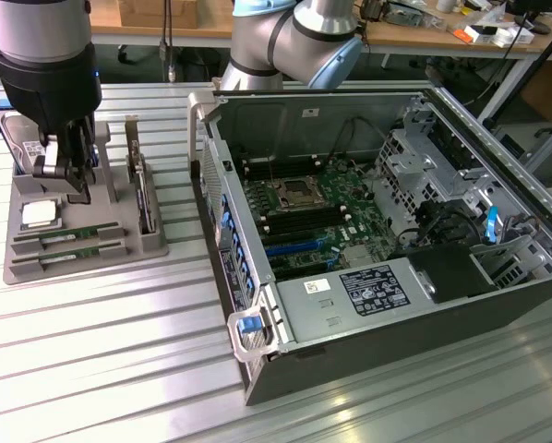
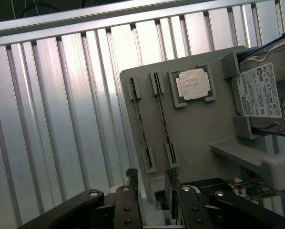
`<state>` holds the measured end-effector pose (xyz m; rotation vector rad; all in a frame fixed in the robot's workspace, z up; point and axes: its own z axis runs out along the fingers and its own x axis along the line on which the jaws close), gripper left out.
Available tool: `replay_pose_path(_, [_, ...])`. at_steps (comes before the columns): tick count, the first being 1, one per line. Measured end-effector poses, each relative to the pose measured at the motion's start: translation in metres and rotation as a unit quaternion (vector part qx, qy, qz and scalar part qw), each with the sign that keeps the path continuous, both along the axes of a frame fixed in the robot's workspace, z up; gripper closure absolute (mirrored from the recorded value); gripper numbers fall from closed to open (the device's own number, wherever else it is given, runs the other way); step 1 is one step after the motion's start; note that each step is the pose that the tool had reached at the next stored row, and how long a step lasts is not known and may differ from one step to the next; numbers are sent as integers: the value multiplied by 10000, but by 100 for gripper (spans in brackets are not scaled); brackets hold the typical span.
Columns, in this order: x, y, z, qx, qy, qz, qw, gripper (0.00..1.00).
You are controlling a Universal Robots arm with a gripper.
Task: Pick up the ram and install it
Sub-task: 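Pick up the ram and move it above insertion slot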
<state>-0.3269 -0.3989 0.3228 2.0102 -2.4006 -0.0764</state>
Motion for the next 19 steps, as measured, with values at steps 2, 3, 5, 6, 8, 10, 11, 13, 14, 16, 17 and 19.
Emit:
replay_pose_path(2, [0,0,-10,0,0,0,10000,64])
replay_pose_path(3, [0,0,-15,0,0,0,10000,64])
replay_pose_path(5, [0,0,-27,0,0,0,10000,64])
replay_pose_path(6, [0,0,-31,0,0,0,10000,64])
replay_pose_path(8, [0,0,-40,-1,0,0,10000,64])
replay_pose_path(10, [0,0,-50,0,0,0,10000,64])
replay_pose_path(11, [0,0,-56,0,0,0,10000,64])
replay_pose_path(13, [0,0,-62,0,0,0,10000,64])
replay_pose_path(14, [0,0,-70,0,0,0,10000,64])
replay_pose_path(16, [0,0,-77,0,0,0,10000,64])
replay_pose_path(17, [0,0,-86,0,0,0,10000,64])
replay_pose_path(19, [0,0,-98,0,0,0,10000,64])
